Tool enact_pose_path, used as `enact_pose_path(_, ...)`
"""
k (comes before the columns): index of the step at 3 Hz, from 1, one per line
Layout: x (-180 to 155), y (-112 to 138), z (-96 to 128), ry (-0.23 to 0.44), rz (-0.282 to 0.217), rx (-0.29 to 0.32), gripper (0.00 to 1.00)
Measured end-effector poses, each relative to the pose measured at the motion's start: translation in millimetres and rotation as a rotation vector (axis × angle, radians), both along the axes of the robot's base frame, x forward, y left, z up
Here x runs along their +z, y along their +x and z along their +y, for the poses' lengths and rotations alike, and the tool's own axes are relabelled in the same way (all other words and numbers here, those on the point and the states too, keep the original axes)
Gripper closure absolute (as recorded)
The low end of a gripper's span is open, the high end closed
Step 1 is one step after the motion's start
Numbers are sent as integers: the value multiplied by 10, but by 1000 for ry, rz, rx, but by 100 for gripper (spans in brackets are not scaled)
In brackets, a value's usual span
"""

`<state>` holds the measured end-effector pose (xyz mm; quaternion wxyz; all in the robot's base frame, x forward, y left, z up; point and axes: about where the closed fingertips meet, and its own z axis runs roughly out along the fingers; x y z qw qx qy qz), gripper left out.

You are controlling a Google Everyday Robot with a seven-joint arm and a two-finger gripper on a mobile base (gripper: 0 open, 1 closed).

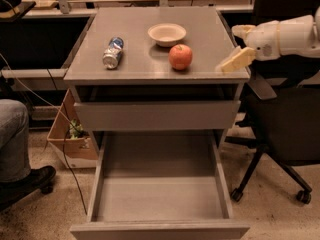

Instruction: Pick apple from middle drawer and place on counter

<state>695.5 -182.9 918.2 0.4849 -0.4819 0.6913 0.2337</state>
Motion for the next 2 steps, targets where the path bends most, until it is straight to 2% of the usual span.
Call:
enact_pose_path(1,308,-559,-438,67,-132,-7,0)
enact_pose_path(2,285,-522,-450,59,-123,-15,0)
